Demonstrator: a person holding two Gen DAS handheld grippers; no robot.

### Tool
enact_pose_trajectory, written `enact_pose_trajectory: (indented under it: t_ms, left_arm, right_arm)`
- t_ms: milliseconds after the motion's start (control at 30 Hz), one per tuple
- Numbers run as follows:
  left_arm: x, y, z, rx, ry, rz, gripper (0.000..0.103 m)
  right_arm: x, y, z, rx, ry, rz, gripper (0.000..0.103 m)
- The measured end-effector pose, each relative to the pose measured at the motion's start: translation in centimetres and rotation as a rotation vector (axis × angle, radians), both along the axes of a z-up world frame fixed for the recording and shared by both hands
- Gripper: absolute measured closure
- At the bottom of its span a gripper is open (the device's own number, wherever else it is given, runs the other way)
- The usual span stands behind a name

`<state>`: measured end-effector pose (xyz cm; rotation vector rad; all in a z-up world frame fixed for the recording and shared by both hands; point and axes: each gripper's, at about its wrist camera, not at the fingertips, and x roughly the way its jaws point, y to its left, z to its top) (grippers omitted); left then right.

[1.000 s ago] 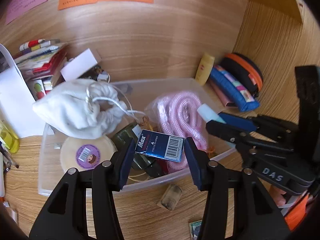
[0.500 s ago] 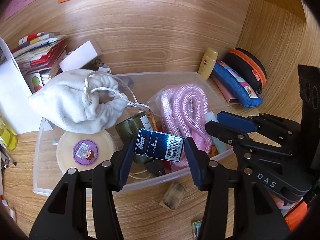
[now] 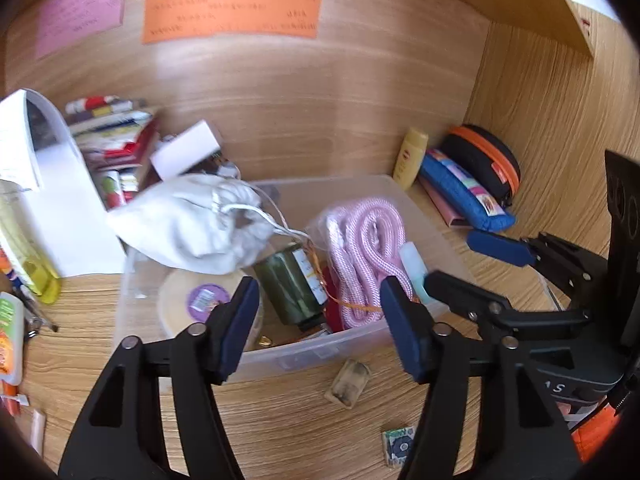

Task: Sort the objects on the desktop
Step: 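Lower the Max box and mint tube into the clear box and release, then grasp the tan block with the left gripper while the right grasps the floral tile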

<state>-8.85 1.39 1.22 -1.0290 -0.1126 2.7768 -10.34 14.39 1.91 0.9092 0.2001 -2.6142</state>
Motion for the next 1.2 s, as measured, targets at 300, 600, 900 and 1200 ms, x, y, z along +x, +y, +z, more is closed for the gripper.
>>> enact_pose_trajectory:
  t_ms: [300, 600, 900, 1200]
  left_arm:
    - [2.8, -1.8, 0.7, -0.053, 0.06, 0.084, 0.021]
    - [4.7, -2.7, -0.8, -0.084, 0.032, 0.098, 0.013]
    - [5.5, -3.6, -3.5, -0.089, -0.081, 0.095, 0.013]
    - [4.5, -3.6, -5.5, -0.051, -0.194, 0.077, 0.013]
  right_arm:
    - [2.4, -1.0, -0.6, 0.019, -0.021, 0.037, 0.033]
    - [4.7, -2.2, -4.2, 0.047, -0.133, 0.099, 0.032]
    - [6.8, -3.5, -6.8, 0.055, -0.239, 0.205, 0.032]
    - [7.2, -4.2, -7.8, 0.086, -0.251, 0.244, 0.065]
